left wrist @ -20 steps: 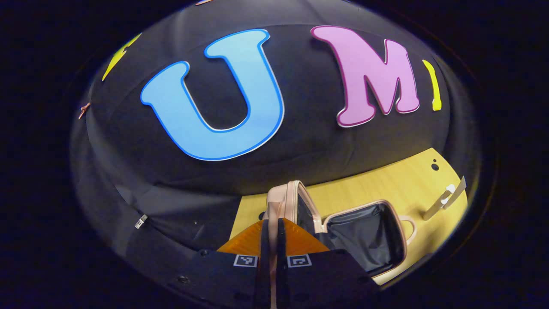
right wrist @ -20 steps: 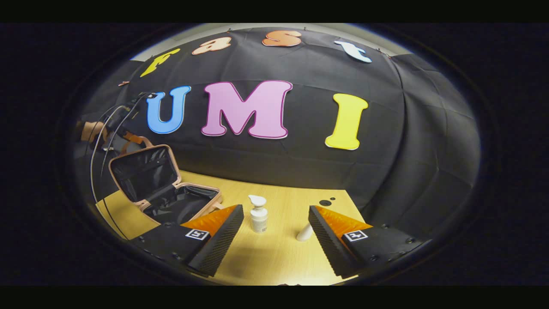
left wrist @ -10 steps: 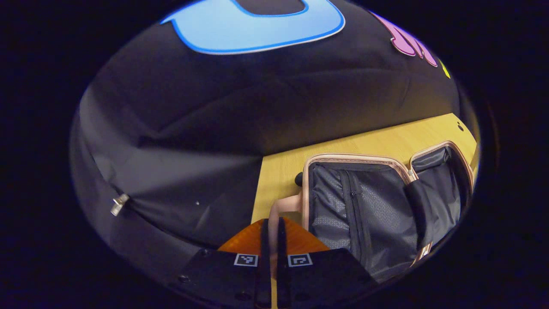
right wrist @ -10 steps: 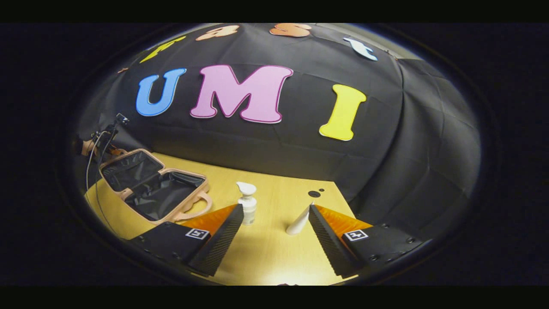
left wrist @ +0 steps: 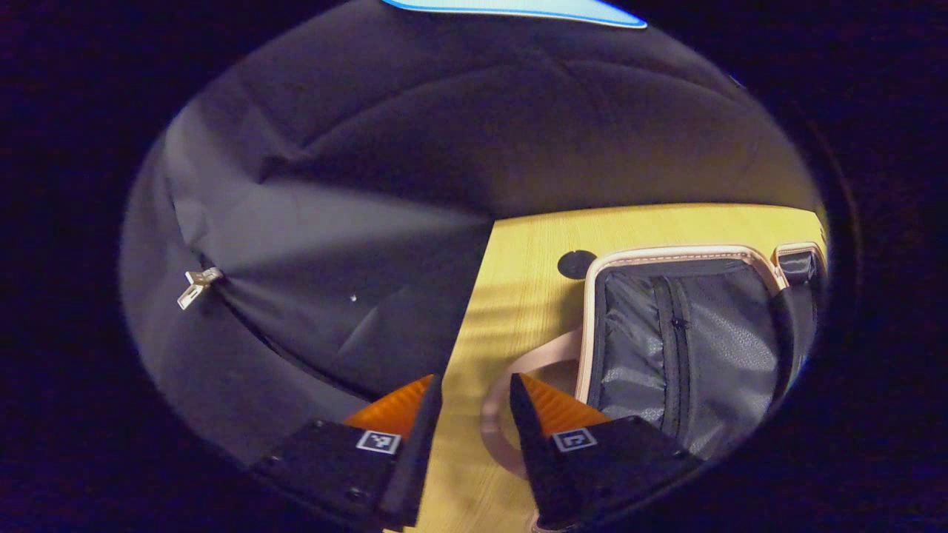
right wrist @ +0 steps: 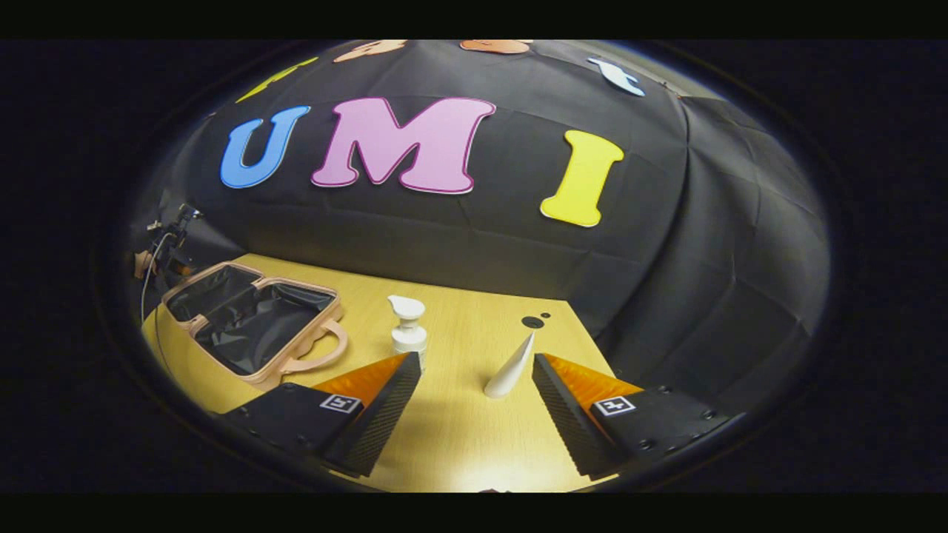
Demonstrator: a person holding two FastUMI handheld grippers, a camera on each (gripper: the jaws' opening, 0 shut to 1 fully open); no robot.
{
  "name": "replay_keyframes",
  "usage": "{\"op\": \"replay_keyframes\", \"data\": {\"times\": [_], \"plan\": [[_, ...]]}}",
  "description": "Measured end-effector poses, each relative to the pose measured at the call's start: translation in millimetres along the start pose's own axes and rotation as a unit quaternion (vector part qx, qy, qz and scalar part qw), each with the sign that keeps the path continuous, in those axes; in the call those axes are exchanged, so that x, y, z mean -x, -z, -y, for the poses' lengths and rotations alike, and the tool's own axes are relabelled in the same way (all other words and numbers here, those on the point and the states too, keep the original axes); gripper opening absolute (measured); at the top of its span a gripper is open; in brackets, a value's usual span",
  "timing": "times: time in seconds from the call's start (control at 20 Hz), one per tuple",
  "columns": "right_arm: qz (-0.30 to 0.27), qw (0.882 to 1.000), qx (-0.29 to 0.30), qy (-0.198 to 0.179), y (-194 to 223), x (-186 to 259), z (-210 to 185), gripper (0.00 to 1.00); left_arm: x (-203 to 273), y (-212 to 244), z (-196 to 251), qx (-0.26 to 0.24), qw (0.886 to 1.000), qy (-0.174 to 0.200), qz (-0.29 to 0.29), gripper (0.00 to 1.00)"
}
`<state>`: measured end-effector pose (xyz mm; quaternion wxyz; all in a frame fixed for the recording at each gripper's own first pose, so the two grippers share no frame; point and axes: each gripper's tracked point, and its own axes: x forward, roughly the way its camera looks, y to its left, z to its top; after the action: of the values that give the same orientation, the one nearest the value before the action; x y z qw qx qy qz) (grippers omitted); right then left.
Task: First open the suitcase, pack the skin care products into it, and then close the suitcase.
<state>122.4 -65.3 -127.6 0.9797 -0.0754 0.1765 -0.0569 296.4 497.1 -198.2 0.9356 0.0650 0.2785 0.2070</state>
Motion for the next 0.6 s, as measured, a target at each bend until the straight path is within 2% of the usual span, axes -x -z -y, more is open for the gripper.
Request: {"op": "replay_keyframes", "data": {"times": [0.05, 0.1, 0.15, 0.2, 0.35, 0.45, 0.6], "plan": [[-0.001, 1.0, -0.005, 0.001, 0, -2, 3, 0.98, 16, -9, 0, 0.008, 1.0, 0.002, 0.017, 0.79], [0.0, 1.0, -0.012, 0.002, 0, -3, 5, 0.98, 33, -19, 3, 0.013, 0.999, 0.003, 0.032, 0.82], [0.001, 1.0, -0.021, 0.002, -1, -4, 8, 0.97, 57, -31, 10, 0.018, 0.998, 0.007, 0.055, 0.95], [0.003, 1.0, -0.03, 0.003, -2, -6, 11, 0.97, 74, -44, 17, 0.018, 0.997, 0.014, 0.073, 0.98], [0.005, 0.999, -0.05, 0.004, -6, -13, 19, 0.98, 150, -81, 59, 0.025, 0.989, 0.041, 0.138, 0.98], [0.004, 0.998, -0.058, 0.009, -4, -16, 28, 0.98, 200, -90, 122, 0.046, 0.981, 0.099, 0.161, 0.98], [-0.001, 0.998, -0.064, 0.012, 3, -21, 36, 0.98, 251, -96, 240, 0.04, 0.957, 0.209, 0.198, 0.98]]}}
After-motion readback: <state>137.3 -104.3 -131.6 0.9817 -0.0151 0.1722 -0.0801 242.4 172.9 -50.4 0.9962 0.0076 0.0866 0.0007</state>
